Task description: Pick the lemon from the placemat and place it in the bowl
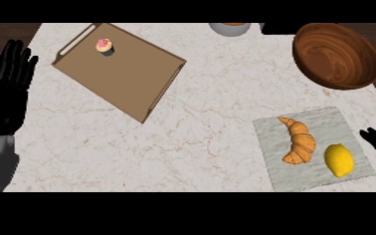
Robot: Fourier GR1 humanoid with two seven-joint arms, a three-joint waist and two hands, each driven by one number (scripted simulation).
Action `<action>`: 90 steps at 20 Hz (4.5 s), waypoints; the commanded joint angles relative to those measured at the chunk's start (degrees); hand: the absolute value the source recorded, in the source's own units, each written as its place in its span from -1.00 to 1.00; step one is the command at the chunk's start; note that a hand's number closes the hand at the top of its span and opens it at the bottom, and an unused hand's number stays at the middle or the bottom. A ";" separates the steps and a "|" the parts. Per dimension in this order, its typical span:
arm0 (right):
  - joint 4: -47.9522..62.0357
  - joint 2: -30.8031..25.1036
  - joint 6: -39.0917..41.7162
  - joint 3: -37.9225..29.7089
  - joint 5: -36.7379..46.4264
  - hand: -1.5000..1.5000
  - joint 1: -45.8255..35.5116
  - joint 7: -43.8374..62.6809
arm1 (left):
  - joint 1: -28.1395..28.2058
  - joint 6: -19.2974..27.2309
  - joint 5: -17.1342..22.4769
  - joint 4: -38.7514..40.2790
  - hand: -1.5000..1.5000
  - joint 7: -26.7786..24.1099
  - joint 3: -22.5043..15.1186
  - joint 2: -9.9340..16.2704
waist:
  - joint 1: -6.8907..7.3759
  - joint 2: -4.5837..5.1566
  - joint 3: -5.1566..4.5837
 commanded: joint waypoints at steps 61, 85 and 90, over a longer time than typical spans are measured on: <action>61.41 36.28 7.57 -6.88 41.27 1.00 -18.69 -39.40 | -3.23 -9.73 -14.52 -1.44 0.00 6.43 11.11 -12.39 | 0.85 0.13 0.16; 95.75 4.44 0.66 -39.19 33.20 1.00 -18.29 -67.49 | -3.08 -10.68 -14.53 -2.44 0.00 6.43 12.63 -13.69 | 1.46 0.57 0.70; 105.46 -2.65 -1.19 -42.86 31.76 1.00 -24.24 -72.85 | -3.61 -8.89 -16.49 -3.19 0.00 6.18 10.52 -15.69 | 2.03 0.53 0.59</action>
